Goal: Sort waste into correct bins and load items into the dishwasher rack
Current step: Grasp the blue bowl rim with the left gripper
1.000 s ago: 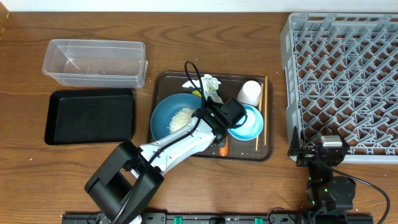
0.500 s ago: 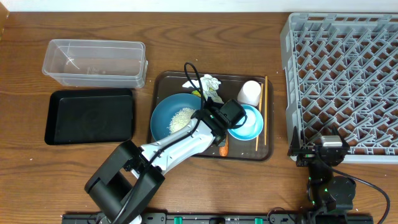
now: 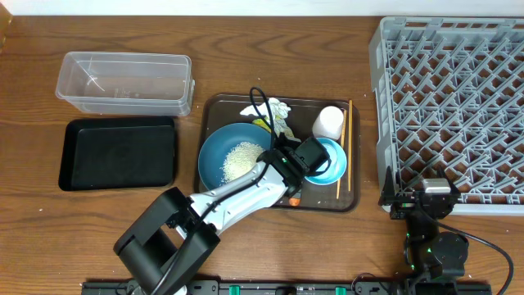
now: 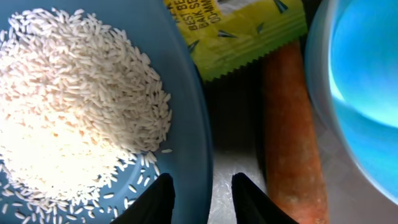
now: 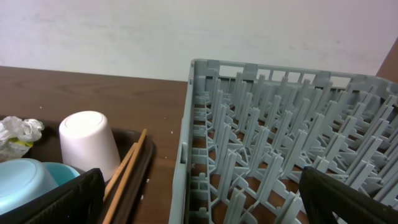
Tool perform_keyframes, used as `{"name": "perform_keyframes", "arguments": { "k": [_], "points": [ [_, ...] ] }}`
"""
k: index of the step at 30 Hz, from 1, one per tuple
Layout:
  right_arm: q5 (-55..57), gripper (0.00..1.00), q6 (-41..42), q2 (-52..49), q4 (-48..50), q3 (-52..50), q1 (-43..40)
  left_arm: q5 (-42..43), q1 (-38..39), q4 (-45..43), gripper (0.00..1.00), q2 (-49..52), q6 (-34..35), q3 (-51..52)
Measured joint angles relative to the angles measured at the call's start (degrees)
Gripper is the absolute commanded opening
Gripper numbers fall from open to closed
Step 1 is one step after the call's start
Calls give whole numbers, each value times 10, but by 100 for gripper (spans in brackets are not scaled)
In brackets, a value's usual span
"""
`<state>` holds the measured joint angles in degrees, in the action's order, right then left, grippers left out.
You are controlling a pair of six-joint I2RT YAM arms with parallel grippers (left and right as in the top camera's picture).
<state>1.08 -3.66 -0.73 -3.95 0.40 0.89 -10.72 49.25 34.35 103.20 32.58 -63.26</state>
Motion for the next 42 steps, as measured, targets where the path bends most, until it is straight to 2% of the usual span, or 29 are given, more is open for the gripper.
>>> {"name": "perform_keyframes", "arguments": {
  "k": [5, 7, 9, 13, 32, 42],
  "points": [
    [0, 99, 0, 0, 0, 0, 0, -2, 0, -1, 25, 0, 0, 0],
    [0, 99, 0, 0, 0, 0, 0, -5, 0, -1, 20, 0, 1, 0],
    [0, 99, 0, 0, 0, 0, 0, -7, 0, -1, 10, 0, 2, 0],
    [0, 99, 0, 0, 0, 0, 0, -16, 0, -3, 6, 0, -3, 0],
    [0, 99, 0, 0, 0, 0, 0, -28, 0, 3, 6, -2, -21, 0],
    [0, 99, 0, 0, 0, 0, 0, -18, 0, 20, 6, -49, -41, 0]
  ]
}}
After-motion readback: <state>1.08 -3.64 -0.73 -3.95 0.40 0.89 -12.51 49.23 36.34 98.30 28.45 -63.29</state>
